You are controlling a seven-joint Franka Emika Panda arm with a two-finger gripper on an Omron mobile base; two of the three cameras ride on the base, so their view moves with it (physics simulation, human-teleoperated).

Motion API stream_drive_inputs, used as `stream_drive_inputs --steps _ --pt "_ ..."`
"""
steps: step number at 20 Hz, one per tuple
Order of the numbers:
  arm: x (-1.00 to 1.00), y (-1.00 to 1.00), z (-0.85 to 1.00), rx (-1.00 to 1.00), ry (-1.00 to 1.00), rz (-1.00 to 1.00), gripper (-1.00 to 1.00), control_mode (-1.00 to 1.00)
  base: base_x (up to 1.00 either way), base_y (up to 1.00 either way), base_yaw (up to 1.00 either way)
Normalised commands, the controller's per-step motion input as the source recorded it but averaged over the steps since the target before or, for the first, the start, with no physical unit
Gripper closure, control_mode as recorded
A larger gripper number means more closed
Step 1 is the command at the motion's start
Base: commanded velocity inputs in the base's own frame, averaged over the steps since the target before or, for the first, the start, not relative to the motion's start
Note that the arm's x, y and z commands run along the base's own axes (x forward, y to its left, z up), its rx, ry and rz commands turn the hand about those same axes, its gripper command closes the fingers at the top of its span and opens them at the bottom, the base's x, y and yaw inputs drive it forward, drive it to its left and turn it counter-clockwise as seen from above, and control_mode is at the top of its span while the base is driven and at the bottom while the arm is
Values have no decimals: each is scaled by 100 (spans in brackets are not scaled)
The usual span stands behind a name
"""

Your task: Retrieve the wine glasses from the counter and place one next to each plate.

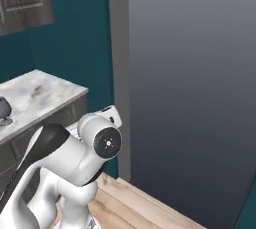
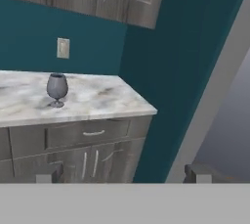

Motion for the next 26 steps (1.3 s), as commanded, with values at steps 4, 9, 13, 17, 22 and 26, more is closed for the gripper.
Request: stream_drive_inputs --steps 4,9,13,17,22,26 --pt "0 0 0 0 0 0 -100 100 78 0 21" --pt "0 0 0 0 0 0 -100 100 85 0 21" --pt "0 0 0 0 0 0 -100 100 71 3 23" --pt "0 0 0 0 0 0 -100 100 -10 42 29" --pt "0 0 0 0 0 0 -100 100 -58 74 16" --pt "0 0 0 0 0 0 -100 100 8 36 31"
